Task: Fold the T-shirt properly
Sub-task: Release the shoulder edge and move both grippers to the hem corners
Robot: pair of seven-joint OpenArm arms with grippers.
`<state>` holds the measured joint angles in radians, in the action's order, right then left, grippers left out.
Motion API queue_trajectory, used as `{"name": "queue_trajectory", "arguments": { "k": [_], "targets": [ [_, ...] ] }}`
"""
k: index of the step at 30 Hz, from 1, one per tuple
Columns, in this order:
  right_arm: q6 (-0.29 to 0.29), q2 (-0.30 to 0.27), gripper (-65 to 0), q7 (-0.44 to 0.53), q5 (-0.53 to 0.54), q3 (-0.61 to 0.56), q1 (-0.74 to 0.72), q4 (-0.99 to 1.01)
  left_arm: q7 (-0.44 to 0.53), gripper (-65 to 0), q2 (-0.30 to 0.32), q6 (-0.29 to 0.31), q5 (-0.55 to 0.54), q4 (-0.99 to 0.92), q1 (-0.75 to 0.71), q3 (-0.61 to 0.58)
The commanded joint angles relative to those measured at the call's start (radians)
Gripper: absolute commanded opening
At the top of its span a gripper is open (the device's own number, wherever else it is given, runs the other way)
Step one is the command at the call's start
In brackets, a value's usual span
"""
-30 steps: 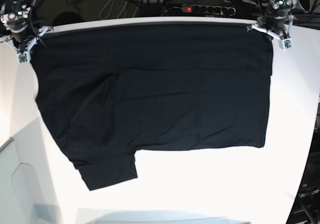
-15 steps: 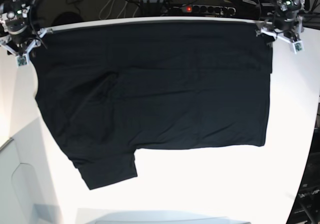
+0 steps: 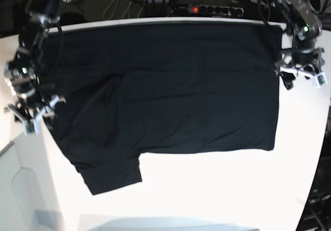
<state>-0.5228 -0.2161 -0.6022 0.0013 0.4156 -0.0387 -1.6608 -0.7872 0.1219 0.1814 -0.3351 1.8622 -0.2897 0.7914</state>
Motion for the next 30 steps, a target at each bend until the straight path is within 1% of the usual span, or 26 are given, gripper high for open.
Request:
{"name": "queue_trajectory", "arguments": {
  "k": [1, 4, 8, 9, 12, 14, 16, 19, 22, 25, 30],
  "targets": [
    [0.008, -0.018, -30.2, 0.017, -0.002, -0.01, -0.068, 0.037, 0.021, -19.9, 0.015, -0.004, 0.0, 0.0, 0.036, 0.003],
    [0.01, -0.018, -30.2, 0.026, -0.002, -0.039, -0.215, 0.218, 0.027, -19.7, 0.017, -0.004, 0.003, -0.046, 0.106, 0.003],
    [0.011, -0.018, -30.2, 0.038, -0.002, -0.047, -0.405, 0.506, 0.03, -19.7, 0.026, -0.004, 0.003, -0.125, 0.185, 0.003],
    [0.011, -0.021, -30.2, 0.063, -0.002, -0.047, -0.445, 0.586, 0.03, -19.7, 0.026, -0.004, 0.003, -0.146, 0.203, 0.001],
    [0.02, -0.044, -30.2, 0.193, -0.002, -0.047, -0.534, 0.805, 0.03, -19.7, 0.029, -0.004, 0.004, -0.201, 0.257, 0.001],
    [0.057, -0.052, -30.2, 0.278, -0.004, -0.048, -0.567, 0.91, 0.03, -19.7, 0.046, -0.004, 0.004, -0.229, 0.284, 0.0],
    [0.085, -0.078, -30.2, 0.354, -0.004, -0.059, -0.585, 0.996, 0.03, -19.7, 0.06, -0.006, 0.004, -0.263, 0.312, -0.022],
    [0.123, -0.099, -30.2, 0.446, -0.004, -0.143, -0.599, 1.089, 0.035, -19.7, 0.095, -0.007, 0.004, -0.326, 0.352, -0.06],
    [0.169, -0.107, -30.2, 0.519, -0.002, -0.209, -0.596, 1.144, 0.087, -19.7, 0.123, -0.015, 0.004, -0.401, 0.39, -0.1],
    [0.177, -0.105, -30.2, 0.555, -0.002, -0.223, -0.596, 1.197, 0.14, -19.7, 0.157, -0.016, 0.004, -0.476, 0.429, -0.166],
    [0.18, -0.092, -30.6, 0.558, -0.002, -0.222, -0.594, 1.21, 0.213, -19.7, 0.196, -0.016, 0.004, -0.669, 0.518, -0.27]
  ]
}}
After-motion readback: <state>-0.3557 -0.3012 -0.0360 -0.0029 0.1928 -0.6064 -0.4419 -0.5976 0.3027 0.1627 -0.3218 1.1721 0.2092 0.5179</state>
